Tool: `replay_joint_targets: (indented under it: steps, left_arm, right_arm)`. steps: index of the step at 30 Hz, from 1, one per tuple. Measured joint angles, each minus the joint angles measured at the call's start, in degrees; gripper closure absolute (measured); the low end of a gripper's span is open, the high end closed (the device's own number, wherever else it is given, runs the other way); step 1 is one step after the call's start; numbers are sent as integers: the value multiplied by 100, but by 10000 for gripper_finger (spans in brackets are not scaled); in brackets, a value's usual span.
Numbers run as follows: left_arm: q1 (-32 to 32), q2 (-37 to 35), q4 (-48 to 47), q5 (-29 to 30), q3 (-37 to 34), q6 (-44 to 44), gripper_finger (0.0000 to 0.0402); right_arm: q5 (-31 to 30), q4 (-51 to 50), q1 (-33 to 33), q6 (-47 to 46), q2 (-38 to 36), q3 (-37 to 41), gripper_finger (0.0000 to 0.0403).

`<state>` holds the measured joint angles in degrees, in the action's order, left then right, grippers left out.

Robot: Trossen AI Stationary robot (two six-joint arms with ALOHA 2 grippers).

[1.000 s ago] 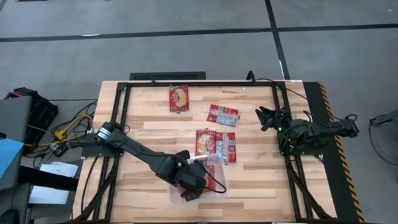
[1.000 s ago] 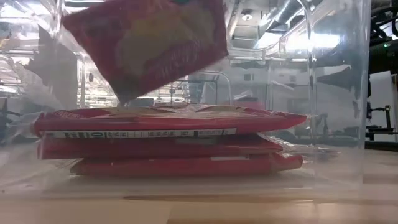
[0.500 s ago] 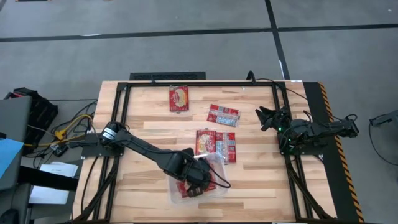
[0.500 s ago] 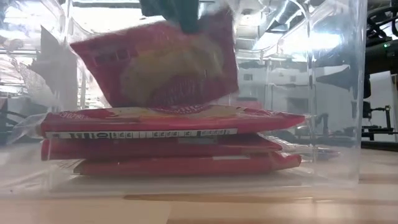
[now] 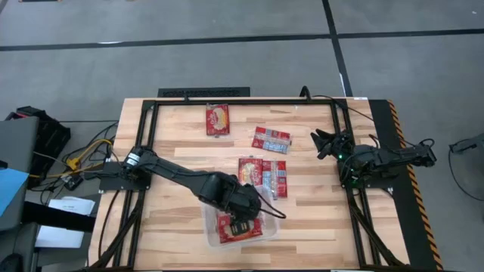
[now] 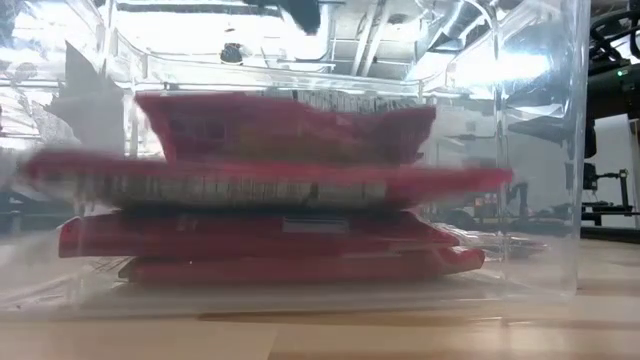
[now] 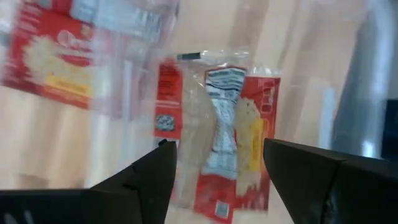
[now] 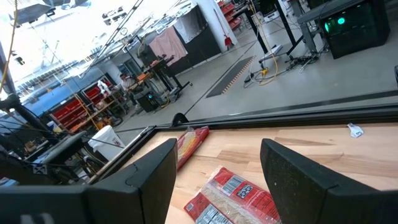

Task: Sort popcorn bags into baskets
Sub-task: Put the red popcorn bag into the transparent container

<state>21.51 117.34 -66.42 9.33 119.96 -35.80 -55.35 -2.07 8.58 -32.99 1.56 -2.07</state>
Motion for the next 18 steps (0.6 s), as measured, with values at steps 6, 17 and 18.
replay_joint_targets:
  steps: [6, 17, 18]
  left_arm:
    - [-267, -217, -1372, 1831, 1434, 882, 181]
    - [-2641, -1767, -610, 1655, -966, 1487, 182]
    - [-2918, -1842, -348, 1446, -1241, 1532, 182]
  right_arm:
    - [1, 0, 2, -2, 0, 0, 148]
    - [-2, 0, 2, 41, 4, 0, 148]
    - [-5, 0, 2, 49, 4, 0, 148]
